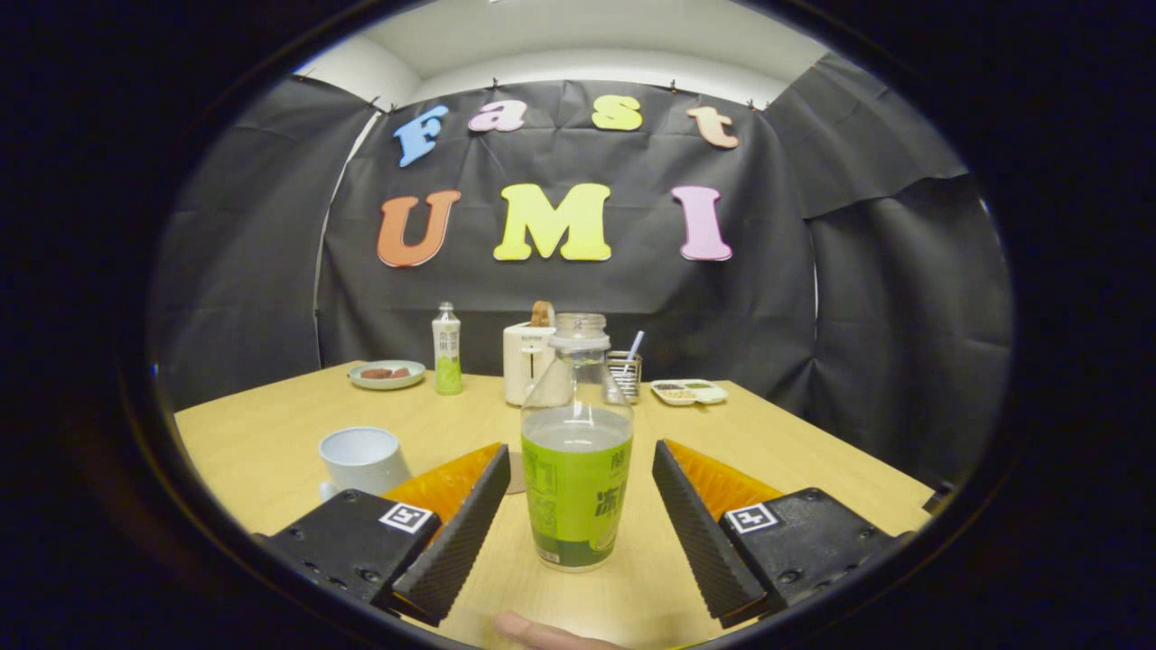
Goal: Take the bottle from table, then pour the juice into the cup, finally place the bottle on the coaster
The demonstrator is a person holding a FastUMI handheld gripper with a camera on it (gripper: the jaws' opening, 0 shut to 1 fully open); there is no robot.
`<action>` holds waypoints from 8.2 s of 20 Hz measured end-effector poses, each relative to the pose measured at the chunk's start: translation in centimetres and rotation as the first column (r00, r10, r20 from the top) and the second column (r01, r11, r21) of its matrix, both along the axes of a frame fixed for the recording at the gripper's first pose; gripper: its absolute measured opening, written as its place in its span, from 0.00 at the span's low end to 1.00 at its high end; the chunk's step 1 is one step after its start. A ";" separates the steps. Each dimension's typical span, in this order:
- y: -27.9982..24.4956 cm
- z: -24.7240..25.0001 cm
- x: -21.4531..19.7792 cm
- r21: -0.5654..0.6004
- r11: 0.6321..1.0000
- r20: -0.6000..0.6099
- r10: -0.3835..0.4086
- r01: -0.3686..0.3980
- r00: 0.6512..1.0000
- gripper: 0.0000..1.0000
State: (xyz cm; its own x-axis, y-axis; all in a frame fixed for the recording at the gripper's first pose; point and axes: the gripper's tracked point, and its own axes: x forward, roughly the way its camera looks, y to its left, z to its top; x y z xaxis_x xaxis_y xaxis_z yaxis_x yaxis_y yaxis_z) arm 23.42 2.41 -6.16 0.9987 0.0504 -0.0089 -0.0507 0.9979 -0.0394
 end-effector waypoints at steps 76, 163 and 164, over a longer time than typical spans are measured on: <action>4.9 10.9 1.3 -0.910 -0.291 0.332 -0.091 0.294 0.939 0.80; 5.2 10.6 2.0 -0.809 0.545 0.160 -0.160 0.222 0.974 0.81; 5.5 10.1 2.0 -0.755 0.627 0.120 -0.156 0.192 0.981 0.81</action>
